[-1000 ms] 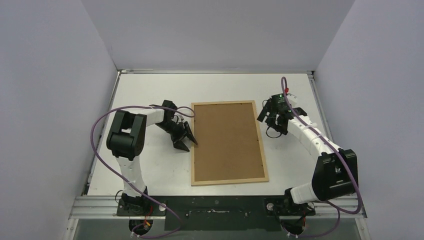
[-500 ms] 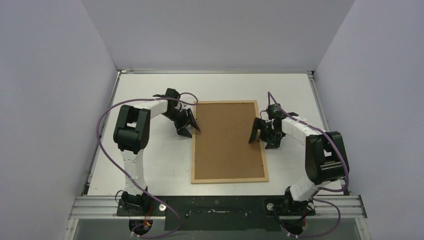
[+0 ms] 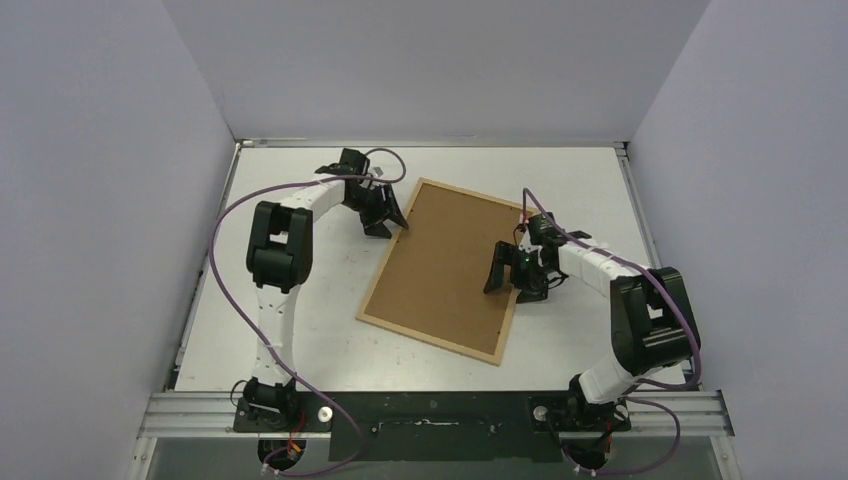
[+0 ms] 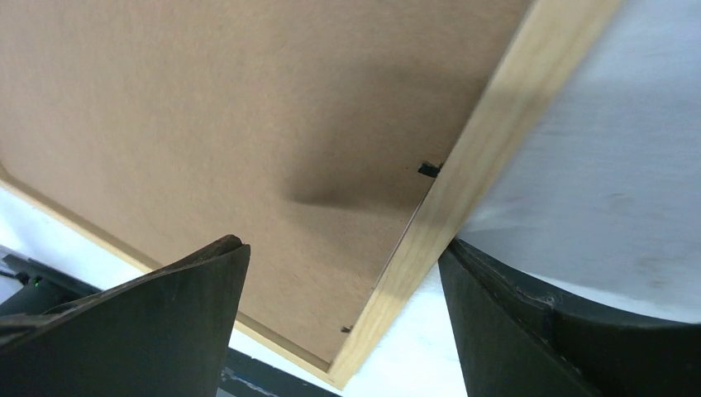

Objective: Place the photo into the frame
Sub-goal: Adjust the photo frame at the center of the board, then install the photo frame at the center of the board.

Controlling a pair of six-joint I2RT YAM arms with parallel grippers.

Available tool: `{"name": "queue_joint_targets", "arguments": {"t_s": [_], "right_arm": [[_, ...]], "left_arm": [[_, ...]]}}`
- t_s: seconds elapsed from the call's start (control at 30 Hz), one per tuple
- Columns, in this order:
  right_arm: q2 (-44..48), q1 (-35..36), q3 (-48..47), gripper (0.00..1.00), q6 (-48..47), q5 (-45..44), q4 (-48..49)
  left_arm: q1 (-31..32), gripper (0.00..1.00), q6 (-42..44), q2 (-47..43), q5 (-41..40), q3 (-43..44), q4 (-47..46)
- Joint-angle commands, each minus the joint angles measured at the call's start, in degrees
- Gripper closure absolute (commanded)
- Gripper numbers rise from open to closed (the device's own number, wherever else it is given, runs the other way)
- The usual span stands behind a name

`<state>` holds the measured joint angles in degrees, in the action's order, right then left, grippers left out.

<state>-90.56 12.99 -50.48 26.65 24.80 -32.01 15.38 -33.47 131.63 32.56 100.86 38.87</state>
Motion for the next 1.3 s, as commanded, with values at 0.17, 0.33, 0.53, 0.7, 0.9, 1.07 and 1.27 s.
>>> {"name": "queue_joint_targets", "arguments": {"t_s": [0.17,0.33,0.53,0.7,0.9,1.07,1.27], "right_arm": [[4.64,13.43,4.05,0.14,17.10,3.49,21.12],[8.50,18.39,5.67,0.14,24.00,-3.93,27.37],[10.48,22.00,1.93,0.14,23.56,-13.57,17.70],[15.69,21.91,-1.18,0.13,22.09,-25.32,-1.07],[13.16,23.40,-2.47,0.24,12.21,-4.96,12.71],[2.57,27.85,-7.00,0.46,12.90,6.59,23.06],[-8.53,32.49,-8.52,0.82,18.72,16.20,35.45]], "left_arm": [[1.17,0.48,4.69,7.91,-7.91,7.36,-5.64],[0.85,0.47,5.46,7.79,-9.22,8.22,-8.67],[0.59,0.43,8.86,6.75,-15.21,15.09,-1.18],[-1.70,0.32,10.43,-2.07,-27.55,8.28,4.79],[-5.63,0.25,8.10,-18.55,-30.75,-7.20,6.70],[-6.17,0.23,2.15,-31.69,-28.34,-22.80,7.72],[-5.57,0.26,-6.91,-39.63,-20.60,-40.48,2.08]]}}
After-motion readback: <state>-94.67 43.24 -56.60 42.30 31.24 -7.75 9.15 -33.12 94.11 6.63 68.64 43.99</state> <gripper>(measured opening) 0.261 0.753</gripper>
